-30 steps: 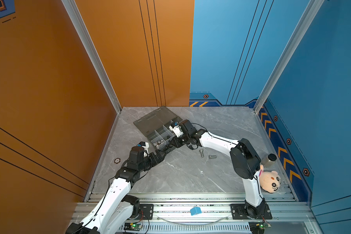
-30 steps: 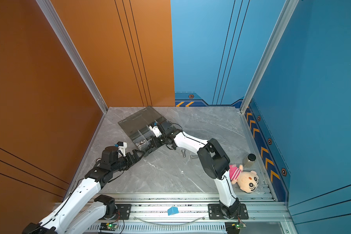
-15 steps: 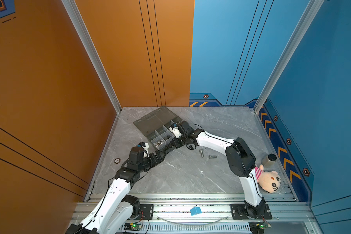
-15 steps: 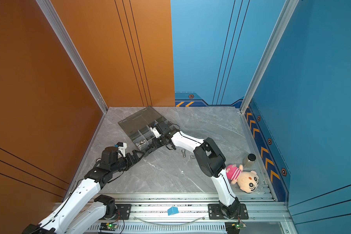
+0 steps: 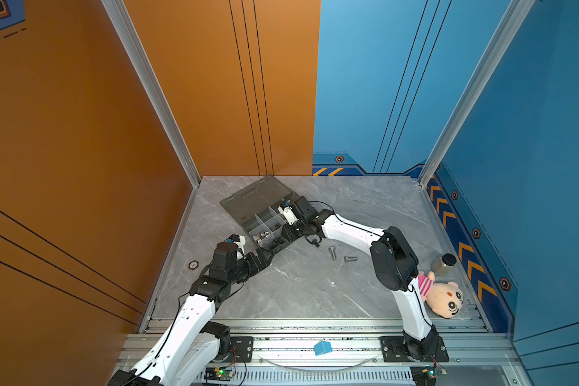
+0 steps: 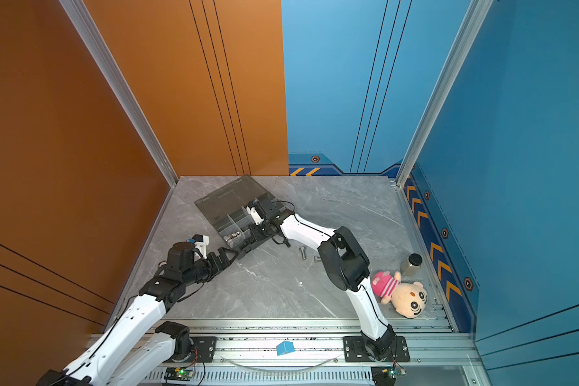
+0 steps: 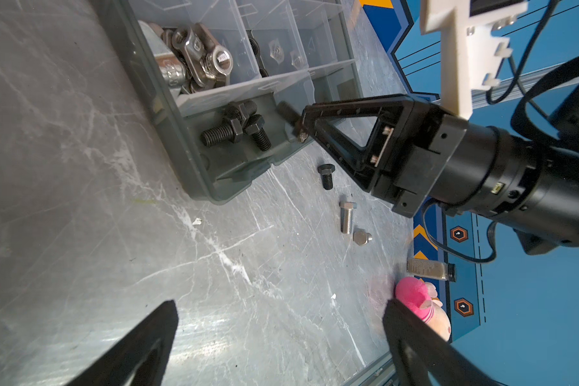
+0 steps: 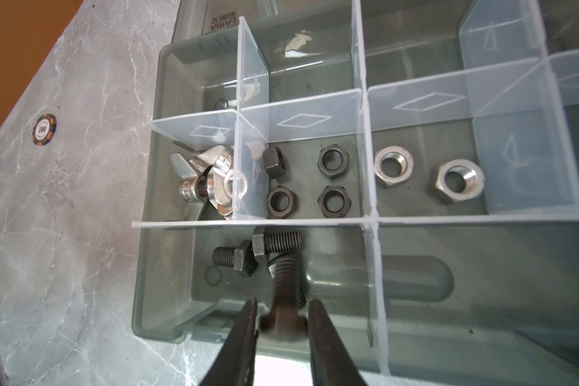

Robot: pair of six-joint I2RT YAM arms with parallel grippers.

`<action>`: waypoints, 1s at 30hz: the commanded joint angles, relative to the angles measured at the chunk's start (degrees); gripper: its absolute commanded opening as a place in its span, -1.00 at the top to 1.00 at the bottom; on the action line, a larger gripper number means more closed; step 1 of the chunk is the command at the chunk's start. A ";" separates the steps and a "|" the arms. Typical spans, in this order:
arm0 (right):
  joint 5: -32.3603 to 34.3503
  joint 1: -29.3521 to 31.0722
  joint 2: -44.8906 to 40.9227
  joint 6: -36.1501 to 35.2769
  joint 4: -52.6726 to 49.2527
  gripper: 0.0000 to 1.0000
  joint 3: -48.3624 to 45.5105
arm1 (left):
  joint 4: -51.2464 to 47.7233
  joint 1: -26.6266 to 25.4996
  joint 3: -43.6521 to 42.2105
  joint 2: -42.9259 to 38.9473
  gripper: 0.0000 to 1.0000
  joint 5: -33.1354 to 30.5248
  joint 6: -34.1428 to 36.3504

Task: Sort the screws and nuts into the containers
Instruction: 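Carry the black bolt with the right gripper over the bolt compartment, then open the right gripper to drop the black bolt into the compartment, then move the right gripper down around the last black bolt on the table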

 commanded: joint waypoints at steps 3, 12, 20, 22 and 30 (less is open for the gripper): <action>1.77 0.37 1.60 0.03 -2.80 0.30 2.87 | -0.71 0.31 0.59 -1.09 -0.95 0.22 0.02; 3.82 0.51 -4.49 -1.43 -1.67 0.20 -1.25 | -0.81 0.49 0.92 -0.84 -0.96 0.21 0.18; -0.62 -1.73 -15.97 -3.53 3.05 0.13 -13.89 | 0.34 0.31 1.38 0.32 -0.95 0.78 -0.13; -0.29 -2.49 -18.25 -3.67 3.63 0.11 -16.63 | 0.26 0.28 1.71 0.53 -0.95 0.78 0.01; 2.15 -7.43 -23.36 -3.67 5.05 0.08 -26.18 | 0.52 0.09 2.22 2.01 -0.95 1.11 0.11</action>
